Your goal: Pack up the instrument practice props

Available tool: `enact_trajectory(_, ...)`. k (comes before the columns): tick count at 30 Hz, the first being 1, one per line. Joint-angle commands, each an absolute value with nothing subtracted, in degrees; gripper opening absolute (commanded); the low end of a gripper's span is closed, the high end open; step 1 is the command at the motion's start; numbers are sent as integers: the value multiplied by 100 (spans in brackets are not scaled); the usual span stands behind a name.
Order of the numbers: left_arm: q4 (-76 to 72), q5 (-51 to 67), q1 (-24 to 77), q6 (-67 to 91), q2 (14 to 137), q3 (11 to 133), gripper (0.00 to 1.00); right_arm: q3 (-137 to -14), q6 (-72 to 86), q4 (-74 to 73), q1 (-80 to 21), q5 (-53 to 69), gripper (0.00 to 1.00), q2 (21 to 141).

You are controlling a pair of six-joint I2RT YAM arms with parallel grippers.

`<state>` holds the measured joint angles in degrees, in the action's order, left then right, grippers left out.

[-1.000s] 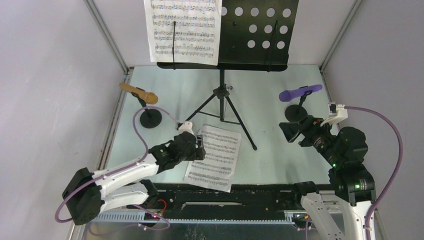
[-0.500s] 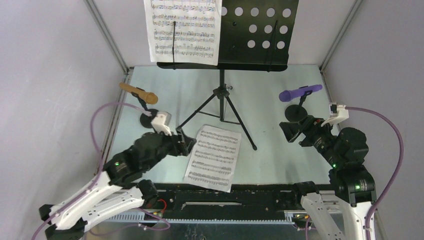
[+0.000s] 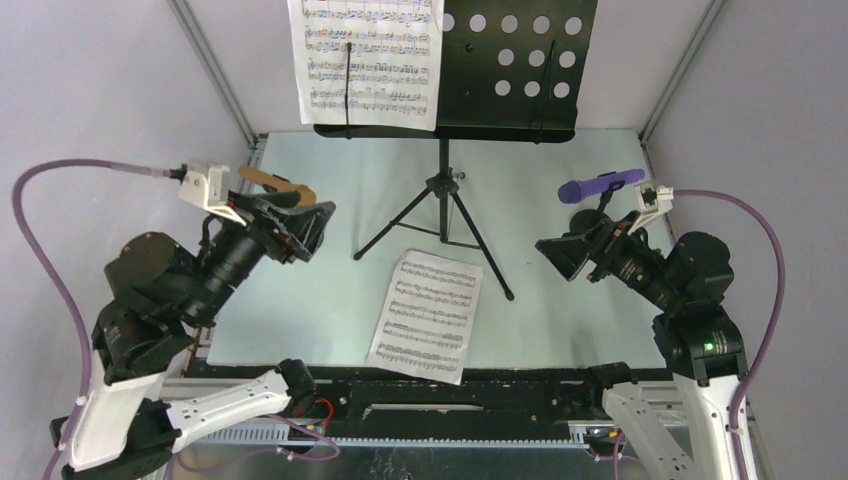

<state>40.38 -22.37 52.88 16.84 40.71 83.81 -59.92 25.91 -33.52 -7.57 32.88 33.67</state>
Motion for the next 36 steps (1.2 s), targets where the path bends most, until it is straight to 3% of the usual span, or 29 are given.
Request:
enact_trajectory(1,3818,-2332,5310,731,4625,9238,73,-6393,2561,-3033,-1097,3406,89,3615)
enact_trajectory(5,3742,-2334,5210,389,5221,10126,74,-6877,2228,-3289,-1968,2461,88,3989)
enact_trajectory(10,3838,-1499,4428,502,6022,11114,74,-7502,1962,-3367,-3563,1228,88,4625)
enact_trajectory(15,4217,-717,3759,678,6849,12206,74,-8382,1904,-3297,-4472,516,88,5330)
enact_trajectory(21,4646,-123,3202,1079,7615,13045,68,-9293,2264,-2995,-4720,149,87,5983)
enact_trajectory(31,4602,883,2469,1645,7850,13036,61,-10093,2299,-2333,-4687,60,87,6681)
enact_trajectory(36,4579,1229,2313,1791,7998,13024,53,-10175,2355,-2072,-4628,31,87,6856)
